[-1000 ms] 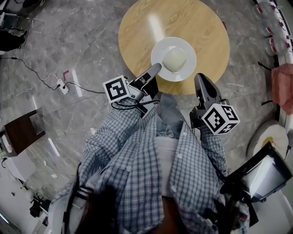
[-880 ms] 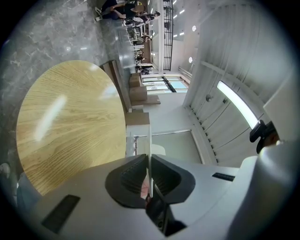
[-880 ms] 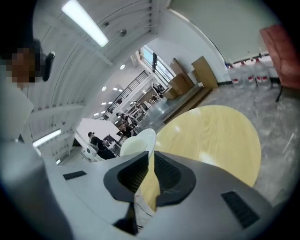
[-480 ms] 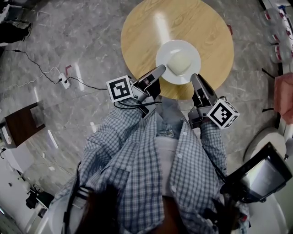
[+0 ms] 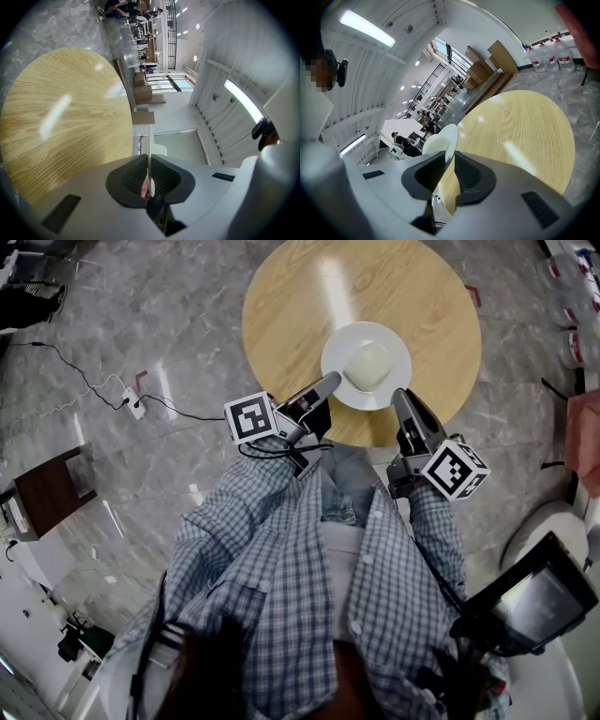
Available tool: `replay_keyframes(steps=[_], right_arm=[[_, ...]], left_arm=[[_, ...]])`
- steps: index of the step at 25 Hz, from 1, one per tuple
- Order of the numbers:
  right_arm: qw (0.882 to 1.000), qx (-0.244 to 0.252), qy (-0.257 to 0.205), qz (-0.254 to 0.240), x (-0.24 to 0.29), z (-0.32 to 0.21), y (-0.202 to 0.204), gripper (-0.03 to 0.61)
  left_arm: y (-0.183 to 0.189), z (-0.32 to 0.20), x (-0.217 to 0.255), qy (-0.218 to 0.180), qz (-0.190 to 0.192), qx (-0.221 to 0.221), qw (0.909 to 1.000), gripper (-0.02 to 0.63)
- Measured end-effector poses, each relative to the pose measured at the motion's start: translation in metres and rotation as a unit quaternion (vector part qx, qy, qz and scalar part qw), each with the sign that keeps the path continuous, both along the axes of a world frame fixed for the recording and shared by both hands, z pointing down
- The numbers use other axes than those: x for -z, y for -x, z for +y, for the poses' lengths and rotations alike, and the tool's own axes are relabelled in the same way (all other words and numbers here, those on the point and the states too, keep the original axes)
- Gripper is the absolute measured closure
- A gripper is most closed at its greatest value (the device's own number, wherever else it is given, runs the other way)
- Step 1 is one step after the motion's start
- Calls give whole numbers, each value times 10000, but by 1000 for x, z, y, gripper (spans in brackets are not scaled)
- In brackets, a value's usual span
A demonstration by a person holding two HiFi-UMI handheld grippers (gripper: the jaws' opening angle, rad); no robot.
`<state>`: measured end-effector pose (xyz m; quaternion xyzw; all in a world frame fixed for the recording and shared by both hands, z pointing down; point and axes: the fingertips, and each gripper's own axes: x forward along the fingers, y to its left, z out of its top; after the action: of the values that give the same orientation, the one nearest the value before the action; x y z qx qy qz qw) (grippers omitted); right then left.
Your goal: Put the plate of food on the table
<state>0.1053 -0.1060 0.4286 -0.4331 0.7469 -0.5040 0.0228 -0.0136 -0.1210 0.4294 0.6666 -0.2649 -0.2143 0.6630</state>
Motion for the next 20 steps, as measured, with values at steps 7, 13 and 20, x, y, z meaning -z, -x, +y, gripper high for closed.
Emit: replay_keyframes(steps=[7,13,20], right_arm=[[9994,189,186,230,-26,-19,-11,510],[9987,212,331,321,-40,-19,-12,510],[9964,369,527,561,-65,-24,-11,509]], left_arm=[[-11,-18,-30,280,-113,4,9995,594],[-10,-16,-50,481,-348,-47,9982,594],[-9,-20,-76,758,-632,-134,9950,594]])
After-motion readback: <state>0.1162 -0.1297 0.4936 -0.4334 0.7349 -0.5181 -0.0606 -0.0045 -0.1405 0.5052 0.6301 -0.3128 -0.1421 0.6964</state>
